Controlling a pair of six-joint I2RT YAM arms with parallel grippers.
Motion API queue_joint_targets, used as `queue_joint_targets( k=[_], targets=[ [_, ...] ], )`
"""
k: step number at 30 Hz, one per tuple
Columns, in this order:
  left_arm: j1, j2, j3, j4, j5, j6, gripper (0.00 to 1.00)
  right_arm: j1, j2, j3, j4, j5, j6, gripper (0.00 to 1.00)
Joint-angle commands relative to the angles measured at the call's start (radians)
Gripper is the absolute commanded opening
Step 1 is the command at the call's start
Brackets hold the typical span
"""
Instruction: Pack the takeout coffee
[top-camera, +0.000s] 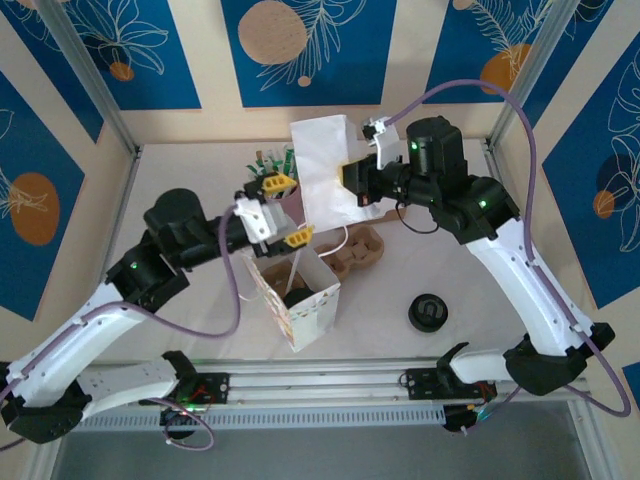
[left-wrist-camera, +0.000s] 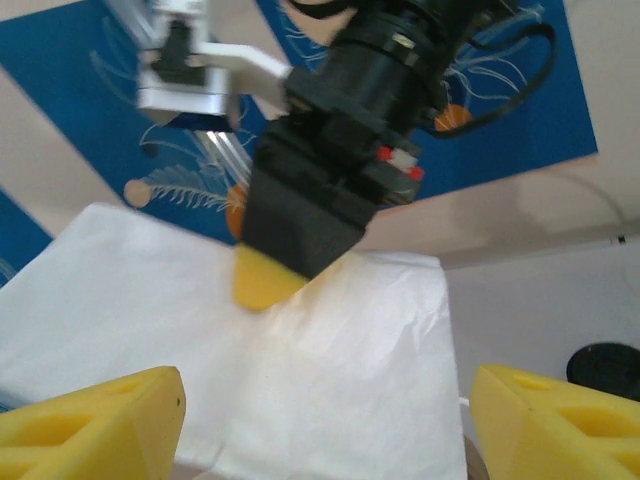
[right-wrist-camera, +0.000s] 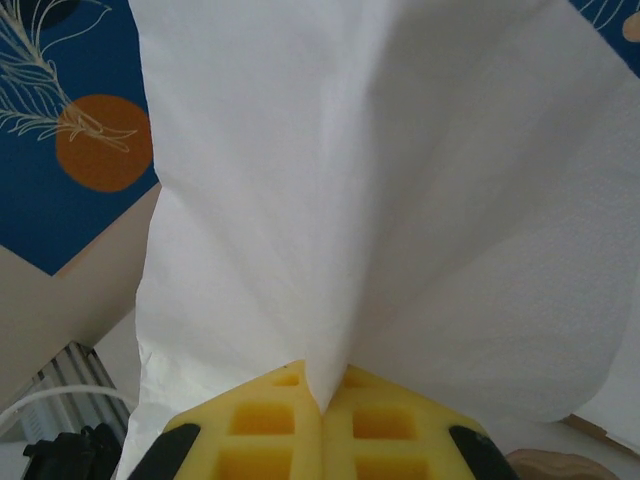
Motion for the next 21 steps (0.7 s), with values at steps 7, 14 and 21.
queue_joint_targets(
  k=[7, 14, 21],
  targets=[
    [-0.067, 0.051, 0.037, 0.060, -0.226, 0.156, 0.83, 0.103, -0.036, -0.001, -0.023, 0.068, -0.032, 0.00],
    [-0.067, 0.061, 0.029, 0.059, -0.314, 0.141, 0.87, 0.147, -0.099, -0.039, 0.043, 0.001, -0.005, 0.00],
    [-0.067, 0.038, -0.009, 0.126, -0.237, 0.006, 0.88, 0.180, -0.134, -0.072, 0.104, -0.066, 0.012, 0.00]
  ],
)
